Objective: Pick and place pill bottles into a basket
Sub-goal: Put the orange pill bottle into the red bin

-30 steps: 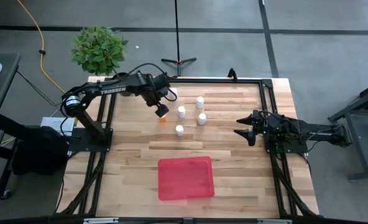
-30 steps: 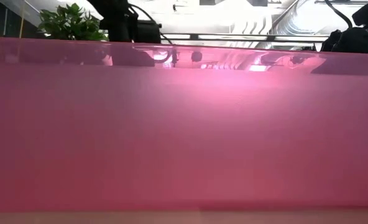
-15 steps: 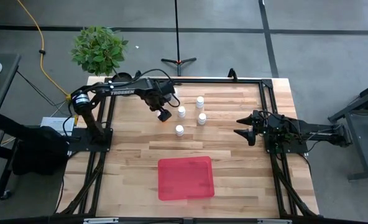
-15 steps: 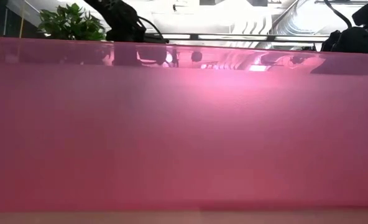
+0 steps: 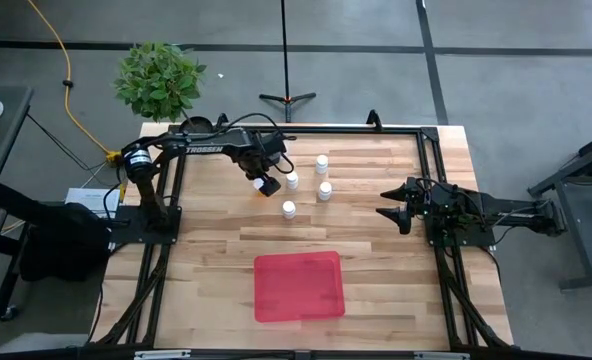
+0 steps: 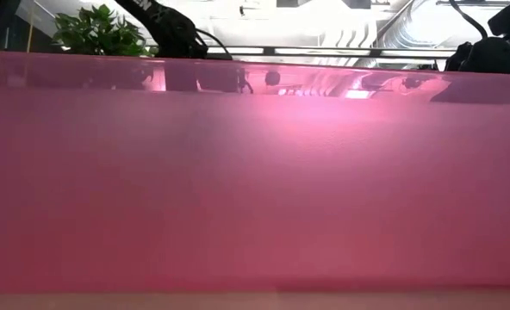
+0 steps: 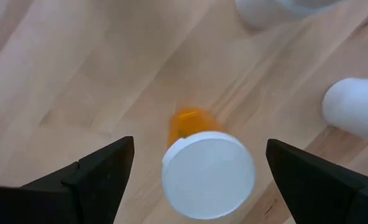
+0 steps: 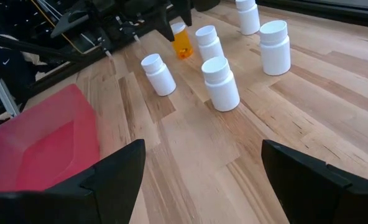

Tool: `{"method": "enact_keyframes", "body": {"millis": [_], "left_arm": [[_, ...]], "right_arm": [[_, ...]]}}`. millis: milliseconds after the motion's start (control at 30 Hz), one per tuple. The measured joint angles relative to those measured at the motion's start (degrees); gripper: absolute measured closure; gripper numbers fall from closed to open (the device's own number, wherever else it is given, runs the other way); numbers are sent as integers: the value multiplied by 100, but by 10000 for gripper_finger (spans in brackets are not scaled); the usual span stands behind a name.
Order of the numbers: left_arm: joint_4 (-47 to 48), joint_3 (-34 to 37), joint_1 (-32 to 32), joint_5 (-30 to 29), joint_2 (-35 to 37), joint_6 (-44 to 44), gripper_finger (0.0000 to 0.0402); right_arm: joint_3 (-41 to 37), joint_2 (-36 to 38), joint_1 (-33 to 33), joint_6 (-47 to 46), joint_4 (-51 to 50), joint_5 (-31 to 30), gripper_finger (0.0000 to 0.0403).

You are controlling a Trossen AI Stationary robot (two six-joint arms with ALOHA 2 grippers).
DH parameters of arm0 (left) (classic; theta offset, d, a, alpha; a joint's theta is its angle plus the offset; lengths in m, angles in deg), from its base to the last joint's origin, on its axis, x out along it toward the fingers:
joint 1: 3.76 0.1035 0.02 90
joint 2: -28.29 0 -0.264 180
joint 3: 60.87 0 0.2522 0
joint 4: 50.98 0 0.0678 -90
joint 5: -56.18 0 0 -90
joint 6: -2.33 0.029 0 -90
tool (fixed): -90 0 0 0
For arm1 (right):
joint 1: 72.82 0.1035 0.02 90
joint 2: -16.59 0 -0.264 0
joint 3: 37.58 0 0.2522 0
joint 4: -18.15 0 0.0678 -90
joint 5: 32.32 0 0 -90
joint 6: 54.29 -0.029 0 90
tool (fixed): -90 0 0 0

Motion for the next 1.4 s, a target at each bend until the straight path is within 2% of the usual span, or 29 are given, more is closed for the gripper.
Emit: {"method": "enact_keyframes", "body": {"millis": [500,833,1133,1267,1400], "left_arm": [[211,2,0,4,-125,273,2],[83,2,-2,309,-128,250,2],[27,2,-128,278,-128,254,3],[25,2,-125,273,-130,254,15],[27,2,-125,265,-131,254,44]], "right_arm": [[4,0,0,9,-35,-2,91],[4,0,0,9,-44,-55,91],[4,0,0,11,-44,-65,91],[4,0,0,11,-44,-65,91],[4,0,0,11,-44,-63,91]]}}
